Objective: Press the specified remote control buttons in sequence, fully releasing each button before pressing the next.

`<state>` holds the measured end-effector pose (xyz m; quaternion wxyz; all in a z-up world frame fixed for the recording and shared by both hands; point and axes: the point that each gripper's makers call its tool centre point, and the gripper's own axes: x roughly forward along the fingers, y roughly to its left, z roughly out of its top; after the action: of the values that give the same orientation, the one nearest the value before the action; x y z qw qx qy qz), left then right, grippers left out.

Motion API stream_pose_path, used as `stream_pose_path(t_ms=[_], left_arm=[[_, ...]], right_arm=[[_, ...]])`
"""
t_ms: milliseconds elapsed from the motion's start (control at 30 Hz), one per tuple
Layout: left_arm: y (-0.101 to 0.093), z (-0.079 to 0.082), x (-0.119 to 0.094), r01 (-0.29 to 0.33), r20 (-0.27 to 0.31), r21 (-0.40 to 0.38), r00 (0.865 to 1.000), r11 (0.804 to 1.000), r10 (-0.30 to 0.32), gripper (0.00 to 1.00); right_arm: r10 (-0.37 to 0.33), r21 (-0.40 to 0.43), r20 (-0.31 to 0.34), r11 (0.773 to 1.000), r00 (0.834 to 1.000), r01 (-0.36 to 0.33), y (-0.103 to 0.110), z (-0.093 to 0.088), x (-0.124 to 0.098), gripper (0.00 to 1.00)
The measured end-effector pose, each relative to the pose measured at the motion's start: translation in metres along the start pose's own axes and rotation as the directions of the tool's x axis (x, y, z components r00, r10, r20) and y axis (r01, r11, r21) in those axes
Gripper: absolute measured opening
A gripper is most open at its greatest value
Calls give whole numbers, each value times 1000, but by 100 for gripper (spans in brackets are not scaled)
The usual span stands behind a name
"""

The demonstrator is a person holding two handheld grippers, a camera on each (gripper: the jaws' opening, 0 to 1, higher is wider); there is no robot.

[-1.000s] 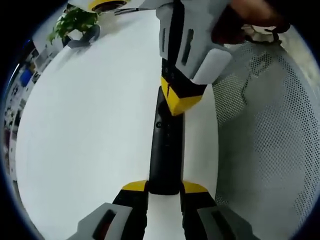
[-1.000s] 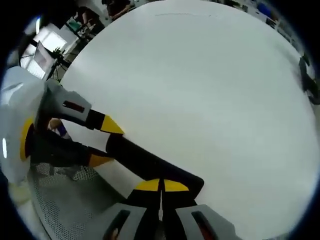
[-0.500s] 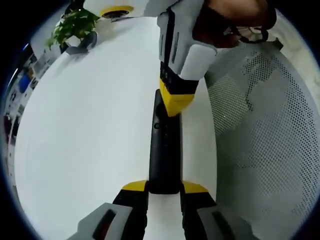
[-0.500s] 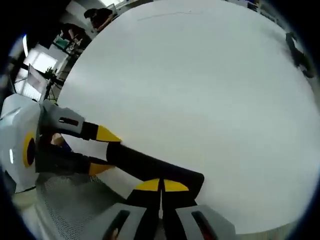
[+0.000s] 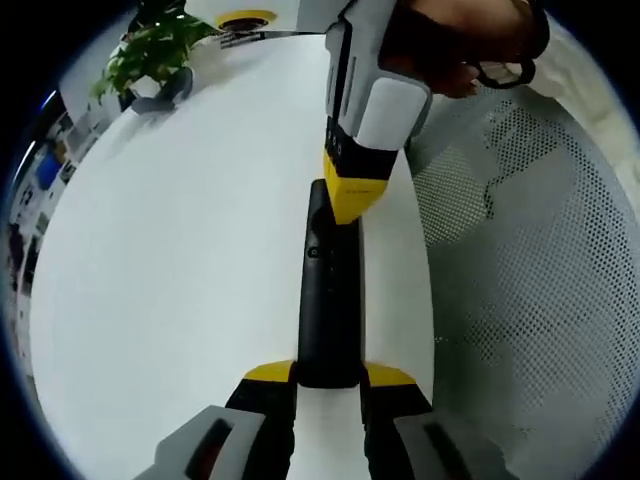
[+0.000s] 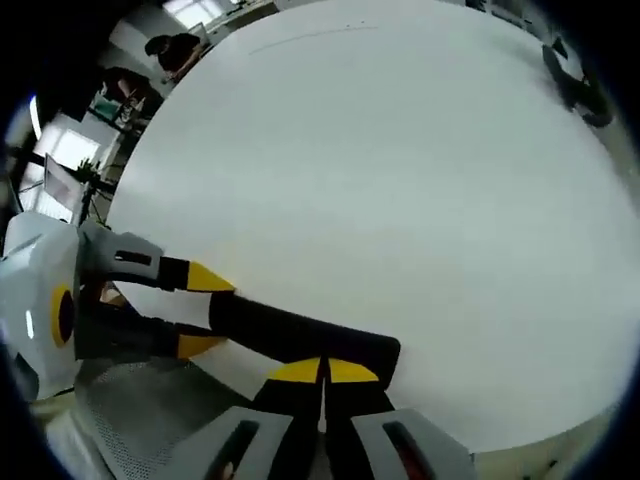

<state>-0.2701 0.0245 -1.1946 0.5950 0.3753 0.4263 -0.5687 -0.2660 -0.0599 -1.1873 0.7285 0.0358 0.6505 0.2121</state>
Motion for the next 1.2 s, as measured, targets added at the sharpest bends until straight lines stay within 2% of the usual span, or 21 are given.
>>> stream_pose_path(t_ms=[100,267,400,533,600,667,733,900,967,1033,1133,1200], left_arm=[[0,0,0,1,-7,0,1000,1000,-1,23],[1,0,0,6,-16,-1,1000,1000,-6,23],[1,0,1,2,-23,-1,1000,1000,-2,23],[2,0,1,8,-33,-2,999,1000,-8,23],[2,1,1,14,-43,-5,999,1000,-14,23],[2,1,1,16,-50,-6,999,1000,-17,23],[1,0,1,18,-54,-5,998,1000,-18,23],[1,0,0,25,-56,-3,998,1000,-25,23],[1,0,1,20,-54,-1,998,1000,-20,23],[0,0,0,13,-52,-4,999,1000,-13,23],[0,0,1,6,-46,-4,999,1000,-6,23],[1,0,1,7,-36,-6,999,1000,-7,23]], right_arm=[[-11,-3,19,1000,1000,11,-1,5,0,0],[-27,-36,1,999,1000,27,1,6,1,0],[-49,-45,12,998,999,50,0,6,2,0],[-89,-87,19,992,996,91,0,7,3,0],[-112,-135,22,984,993,114,-1,8,4,0],[-116,-139,14,983,993,117,1,5,4,0],[-93,-66,13,993,996,94,0,6,2,0],[-65,-101,-3,993,998,65,0,6,1,0],[-37,-31,-39,999,999,36,1,5,1,0],[-26,-32,-48,999,998,25,0,7,1,0],[-17,-41,-18,999,1000,16,2,16,-2,0],[19,-22,-9,1000,1000,-19,7,21,-1,0]])
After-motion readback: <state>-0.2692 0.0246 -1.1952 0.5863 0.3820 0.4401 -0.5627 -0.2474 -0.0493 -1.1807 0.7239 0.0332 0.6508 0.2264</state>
